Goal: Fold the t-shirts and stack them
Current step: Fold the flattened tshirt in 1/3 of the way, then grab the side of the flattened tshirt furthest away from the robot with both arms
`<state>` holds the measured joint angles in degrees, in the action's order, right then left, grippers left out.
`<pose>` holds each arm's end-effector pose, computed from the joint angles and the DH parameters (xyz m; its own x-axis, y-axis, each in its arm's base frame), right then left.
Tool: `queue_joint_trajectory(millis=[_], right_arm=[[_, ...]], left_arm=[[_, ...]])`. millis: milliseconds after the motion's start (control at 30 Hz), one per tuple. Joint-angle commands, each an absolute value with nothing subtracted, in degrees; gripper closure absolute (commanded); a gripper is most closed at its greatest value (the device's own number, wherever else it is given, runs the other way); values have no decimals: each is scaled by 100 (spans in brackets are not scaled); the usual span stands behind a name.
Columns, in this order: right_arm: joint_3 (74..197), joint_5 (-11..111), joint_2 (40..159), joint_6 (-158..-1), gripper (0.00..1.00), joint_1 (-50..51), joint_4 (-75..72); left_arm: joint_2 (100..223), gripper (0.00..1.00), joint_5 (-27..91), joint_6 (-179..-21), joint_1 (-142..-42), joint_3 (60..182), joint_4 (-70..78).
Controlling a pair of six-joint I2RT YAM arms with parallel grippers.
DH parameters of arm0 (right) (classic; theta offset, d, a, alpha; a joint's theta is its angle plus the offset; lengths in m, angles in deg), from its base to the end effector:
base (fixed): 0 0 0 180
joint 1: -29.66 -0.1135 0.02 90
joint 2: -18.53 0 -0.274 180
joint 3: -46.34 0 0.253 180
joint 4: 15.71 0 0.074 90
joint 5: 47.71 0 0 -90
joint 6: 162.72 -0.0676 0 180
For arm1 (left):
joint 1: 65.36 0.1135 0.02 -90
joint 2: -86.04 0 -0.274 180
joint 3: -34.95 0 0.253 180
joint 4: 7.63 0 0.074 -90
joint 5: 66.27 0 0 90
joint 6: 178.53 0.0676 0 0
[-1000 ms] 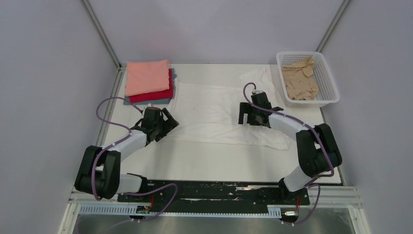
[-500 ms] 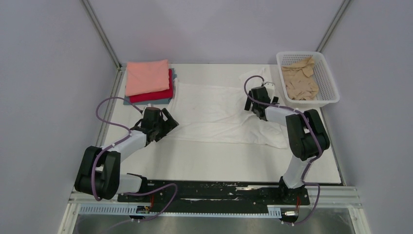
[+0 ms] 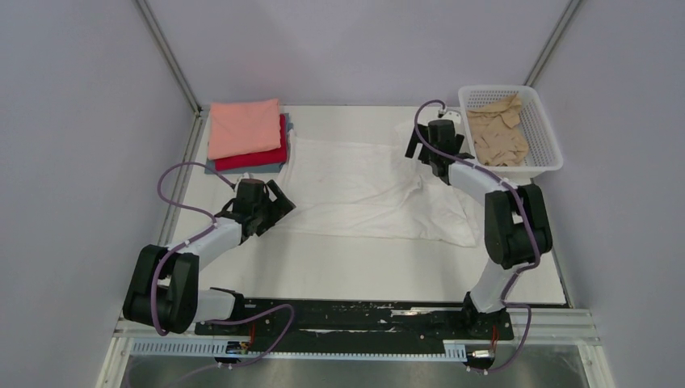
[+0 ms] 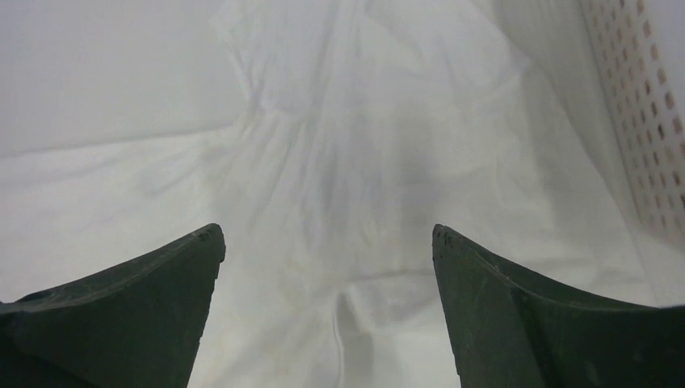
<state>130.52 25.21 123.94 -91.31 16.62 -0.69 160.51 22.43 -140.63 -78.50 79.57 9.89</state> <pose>0.4335 0.0800 0.2041 -0.5412 0.1875 -0.8197 0.1979 0.9758 0.0925 0.2555 -0.0581 0.1474 -0.6077 -0.6682 -0.4292 -0.4349 0.7322 -0.5242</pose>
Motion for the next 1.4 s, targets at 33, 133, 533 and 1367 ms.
queue_joint_trajectory(millis=[33,133,533,1367], right_arm=[[11896,3901,11062,-9986,0,1600,890],[11649,4433,10973,-10366,0,1535,1069],[14342,4277,12978,-9884,0,769,1553],[11567,3911,11528,-9673,0,263,1173]], left_arm=[[16192,0,2175,-13885,-7801,7830,1375],[16220,0,2176,-13870,-7803,7840,1389],[16019,0,2007,-13861,-7805,7902,1637],[17339,0,2884,-13355,-8337,9821,1344]])
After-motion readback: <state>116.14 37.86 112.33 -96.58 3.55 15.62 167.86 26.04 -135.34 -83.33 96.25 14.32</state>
